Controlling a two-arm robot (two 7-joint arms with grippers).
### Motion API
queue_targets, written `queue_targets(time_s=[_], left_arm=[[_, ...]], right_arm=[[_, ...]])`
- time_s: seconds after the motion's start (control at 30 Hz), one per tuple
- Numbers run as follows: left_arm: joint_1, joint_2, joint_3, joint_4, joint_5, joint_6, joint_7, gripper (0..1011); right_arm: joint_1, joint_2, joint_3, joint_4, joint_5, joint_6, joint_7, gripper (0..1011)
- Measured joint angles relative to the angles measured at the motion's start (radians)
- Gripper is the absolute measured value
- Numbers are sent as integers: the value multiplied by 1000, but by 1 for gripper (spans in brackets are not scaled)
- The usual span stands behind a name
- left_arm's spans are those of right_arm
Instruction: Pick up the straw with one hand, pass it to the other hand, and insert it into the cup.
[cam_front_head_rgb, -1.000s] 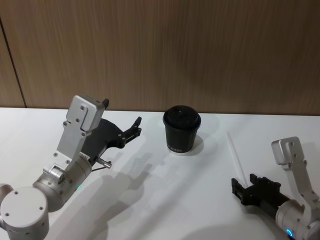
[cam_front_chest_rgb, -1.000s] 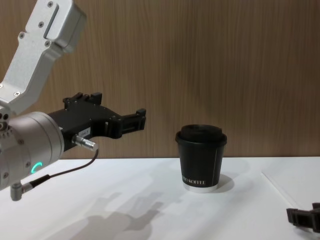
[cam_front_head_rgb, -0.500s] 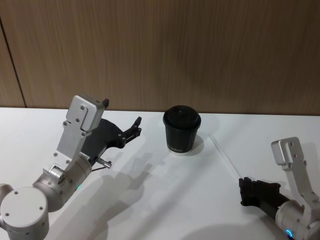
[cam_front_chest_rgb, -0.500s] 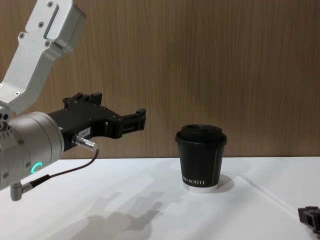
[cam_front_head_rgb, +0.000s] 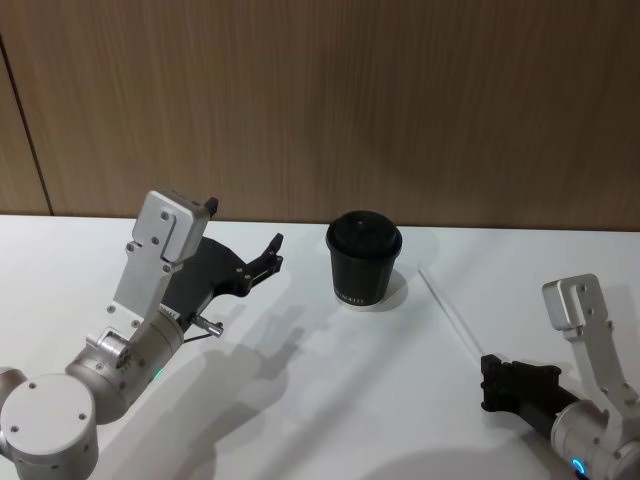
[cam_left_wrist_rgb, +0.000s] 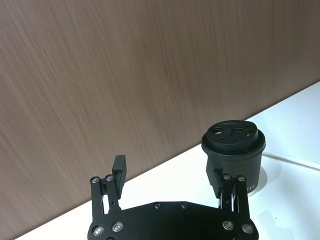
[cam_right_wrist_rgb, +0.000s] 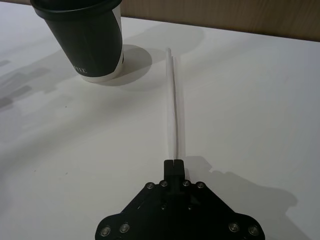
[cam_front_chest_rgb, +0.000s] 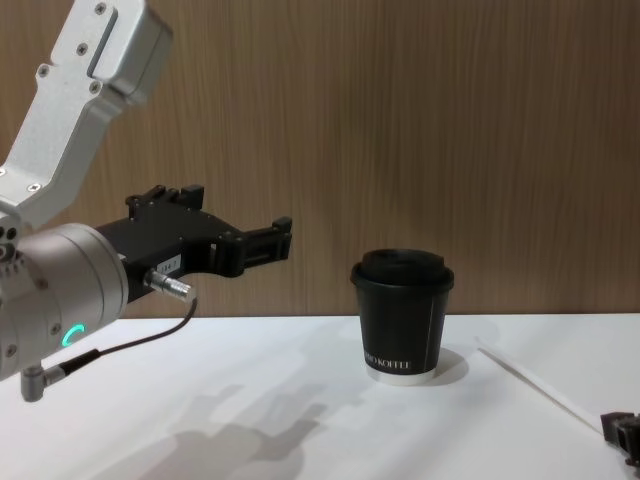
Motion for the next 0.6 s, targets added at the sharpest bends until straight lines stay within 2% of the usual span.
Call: queue_targets(time_s=[0.33, 0.5, 0.6], left_arm=[[0, 0, 0, 0, 0, 0, 0, 1003], [0, 0, 0, 0, 0, 0, 0, 1003], [0, 0, 0, 0, 0, 0, 0, 1003]], right_arm=[[-1, 0, 2, 0, 0, -3, 0, 0], [-3, 2, 11, 0, -3, -26, 0, 0], [-7, 10, 23, 1, -6, -60, 6, 0]])
